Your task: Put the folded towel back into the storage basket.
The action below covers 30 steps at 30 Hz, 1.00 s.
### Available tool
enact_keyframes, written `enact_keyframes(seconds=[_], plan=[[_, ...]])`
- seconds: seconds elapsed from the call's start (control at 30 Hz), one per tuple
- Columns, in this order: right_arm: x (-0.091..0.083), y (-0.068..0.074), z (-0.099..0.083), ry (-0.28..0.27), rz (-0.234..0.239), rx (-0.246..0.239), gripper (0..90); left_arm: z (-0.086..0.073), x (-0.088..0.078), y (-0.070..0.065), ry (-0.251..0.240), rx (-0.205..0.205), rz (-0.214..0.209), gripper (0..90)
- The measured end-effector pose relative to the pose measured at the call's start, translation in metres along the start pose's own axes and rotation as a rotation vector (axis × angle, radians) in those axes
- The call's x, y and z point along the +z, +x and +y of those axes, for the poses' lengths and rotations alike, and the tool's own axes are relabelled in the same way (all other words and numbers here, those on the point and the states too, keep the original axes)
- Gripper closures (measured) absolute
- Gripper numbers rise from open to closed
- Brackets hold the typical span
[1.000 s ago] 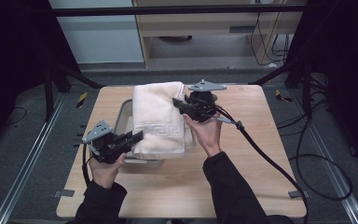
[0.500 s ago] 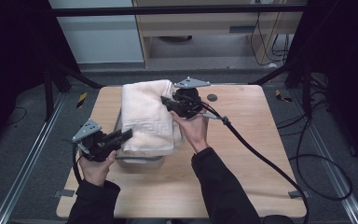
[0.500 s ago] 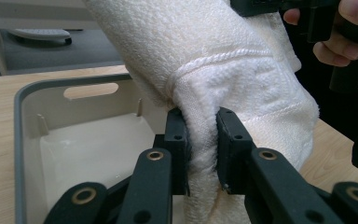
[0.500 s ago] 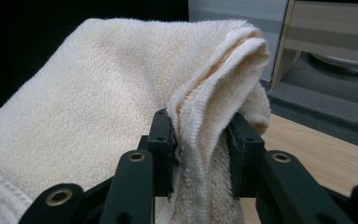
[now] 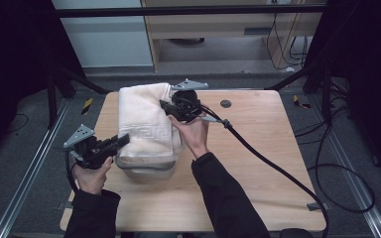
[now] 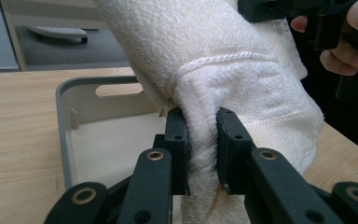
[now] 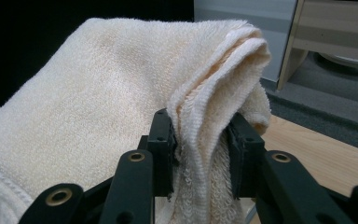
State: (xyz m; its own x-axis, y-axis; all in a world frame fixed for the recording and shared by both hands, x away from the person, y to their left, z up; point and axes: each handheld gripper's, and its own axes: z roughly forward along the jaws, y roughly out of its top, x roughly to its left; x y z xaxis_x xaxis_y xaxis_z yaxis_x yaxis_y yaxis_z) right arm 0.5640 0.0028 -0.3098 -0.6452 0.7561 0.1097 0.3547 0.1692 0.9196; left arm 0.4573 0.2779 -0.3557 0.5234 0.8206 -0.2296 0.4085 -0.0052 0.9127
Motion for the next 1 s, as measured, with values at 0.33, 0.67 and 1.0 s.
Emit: enact_keyframes(seconds=[0.33, 0.67, 1.0], plan=[[0.018, 0.002, -0.003, 0.012, 0.007, 0.011, 67.0, -0.003, 0.002, 0.01, 0.022, 0.001, 0.036, 75.9], [0.036, 0.001, -0.014, 0.023, 0.002, 0.027, 67.1, -0.009, 0.01, 0.021, 0.056, 0.005, 0.067, 75.9], [0.056, 0.001, -0.03, 0.054, -0.01, 0.025, 66.9, -0.018, 0.018, 0.031, 0.102, 0.013, 0.099, 75.9]])
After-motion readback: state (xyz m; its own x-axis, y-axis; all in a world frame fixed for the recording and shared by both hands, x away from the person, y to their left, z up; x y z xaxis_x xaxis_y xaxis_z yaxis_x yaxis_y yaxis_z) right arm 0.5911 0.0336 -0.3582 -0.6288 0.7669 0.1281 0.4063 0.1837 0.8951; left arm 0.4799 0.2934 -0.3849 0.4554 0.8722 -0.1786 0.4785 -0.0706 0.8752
